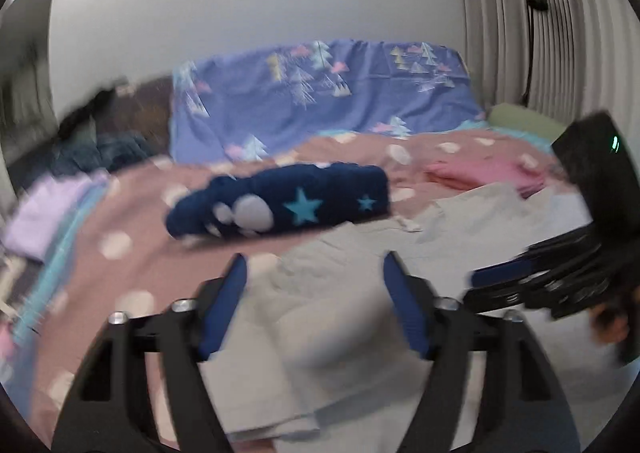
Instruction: Fold small clothes
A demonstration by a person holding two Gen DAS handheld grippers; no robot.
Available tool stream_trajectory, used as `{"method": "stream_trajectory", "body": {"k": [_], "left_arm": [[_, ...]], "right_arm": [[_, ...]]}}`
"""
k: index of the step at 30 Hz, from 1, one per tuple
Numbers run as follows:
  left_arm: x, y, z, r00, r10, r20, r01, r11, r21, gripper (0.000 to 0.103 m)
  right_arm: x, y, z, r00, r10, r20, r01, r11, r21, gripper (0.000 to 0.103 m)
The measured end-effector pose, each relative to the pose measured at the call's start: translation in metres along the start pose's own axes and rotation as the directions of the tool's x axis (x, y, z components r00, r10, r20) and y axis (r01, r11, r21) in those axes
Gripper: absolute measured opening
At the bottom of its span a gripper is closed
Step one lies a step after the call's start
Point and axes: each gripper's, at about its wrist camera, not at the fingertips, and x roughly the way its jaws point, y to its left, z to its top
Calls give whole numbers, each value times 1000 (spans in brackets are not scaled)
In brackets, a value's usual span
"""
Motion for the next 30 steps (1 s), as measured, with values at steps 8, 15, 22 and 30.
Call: {"method": "stream_trajectory", "body": {"k": [8, 15, 22, 30], "left_arm": [[1, 5, -38, 988, -21, -150, 12, 998, -60, 72], [14, -17, -72, 961, 27, -276, -22, 1000, 21, 63], [19, 20, -75, 950, 79, -303, -113, 989, -95, 63], [25, 18, -87, 931, 134, -340, -159, 986, -47, 63]], "right_arm": [[13, -31, -7, 999, -12, -36, 13, 999, 34, 47], [36, 29, 13, 998, -22, -54, 2, 940, -341, 55], [110, 64, 16, 971, -165, -175, 59, 868, -492, 41], [53, -60, 43, 996, -48, -74, 64, 971, 232, 43]]}}
